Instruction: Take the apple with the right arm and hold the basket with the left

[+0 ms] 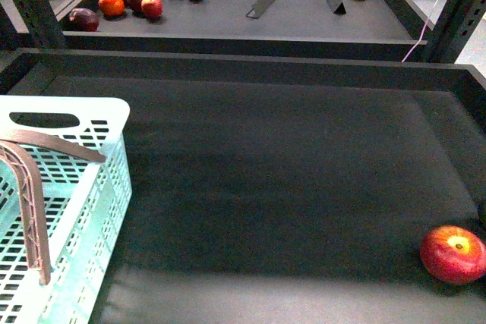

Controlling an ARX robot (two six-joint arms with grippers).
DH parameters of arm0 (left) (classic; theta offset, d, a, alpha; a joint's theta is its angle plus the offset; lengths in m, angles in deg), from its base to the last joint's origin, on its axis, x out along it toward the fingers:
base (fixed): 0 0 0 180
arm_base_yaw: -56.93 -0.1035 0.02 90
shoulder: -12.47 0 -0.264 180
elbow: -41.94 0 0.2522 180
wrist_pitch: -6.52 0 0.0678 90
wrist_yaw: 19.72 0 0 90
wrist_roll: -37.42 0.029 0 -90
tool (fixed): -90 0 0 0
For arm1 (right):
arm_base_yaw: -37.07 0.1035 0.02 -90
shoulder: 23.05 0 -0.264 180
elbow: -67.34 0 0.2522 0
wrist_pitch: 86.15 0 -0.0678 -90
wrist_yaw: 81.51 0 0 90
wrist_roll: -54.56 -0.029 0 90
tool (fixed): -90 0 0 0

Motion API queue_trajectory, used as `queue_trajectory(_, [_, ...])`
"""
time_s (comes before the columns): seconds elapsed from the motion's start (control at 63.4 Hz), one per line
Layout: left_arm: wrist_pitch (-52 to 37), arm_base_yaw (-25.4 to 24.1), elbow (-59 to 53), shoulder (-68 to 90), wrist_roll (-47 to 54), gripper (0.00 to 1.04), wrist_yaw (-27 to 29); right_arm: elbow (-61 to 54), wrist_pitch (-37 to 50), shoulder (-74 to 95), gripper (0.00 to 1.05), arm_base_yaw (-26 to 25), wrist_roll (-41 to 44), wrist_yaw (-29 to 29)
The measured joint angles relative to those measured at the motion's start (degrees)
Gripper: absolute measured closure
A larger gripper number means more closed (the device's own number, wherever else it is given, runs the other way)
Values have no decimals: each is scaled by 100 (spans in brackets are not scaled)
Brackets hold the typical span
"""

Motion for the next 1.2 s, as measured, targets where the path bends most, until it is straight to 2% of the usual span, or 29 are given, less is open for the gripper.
queue_trajectory(0.521, [0, 0, 0, 0, 0, 7, 0, 0, 0, 0, 9, 0, 0, 0])
queue_trajectory(0.552, [317, 133, 103, 125, -155, 7, 463, 0, 0, 0, 9, 0, 2, -2])
queue_trajectory(0.584, [1193, 503, 433, 649, -699, 7, 1438, 0, -2, 0, 9, 0, 0, 7])
queue_trajectory(0.631, [1478, 623, 553, 1095, -1172, 7, 1696, 0, -2, -4, 9, 0, 0, 0])
queue_trajectory(0.694, [1311, 420, 710, 1576, -1878, 7, 1207, 0, -2, -4, 9, 0, 0, -2])
queue_trajectory(0.773, [890, -85, 979, 2341, -2894, 7, 343, 0, -2, -4, 9, 0, 0, 0])
queue_trajectory(0.821, [376, -514, 1147, 3180, -3724, 7, -389, 0, -2, -4, 9, 0, 0, 0])
queue_trajectory(0.884, [-511, -890, 1287, 4391, -4793, 7, -944, 0, -2, -4, 9, 0, 0, 0])
queue_trajectory(0.979, [-1722, -1163, 1493, 6076, -5827, 7, -1191, 0, -2, -4, 9, 0, 0, 0])
queue_trajectory(1.057, [-2651, -1222, 1843, 7475, -6264, 7, -1340, 0, -2, -4, 9, 0, 0, 0])
queue_trajectory(1.2, [-3136, -1281, 2236, 8542, -6588, 7, -1353, 0, -2, -4, 9, 0, 0, 0])
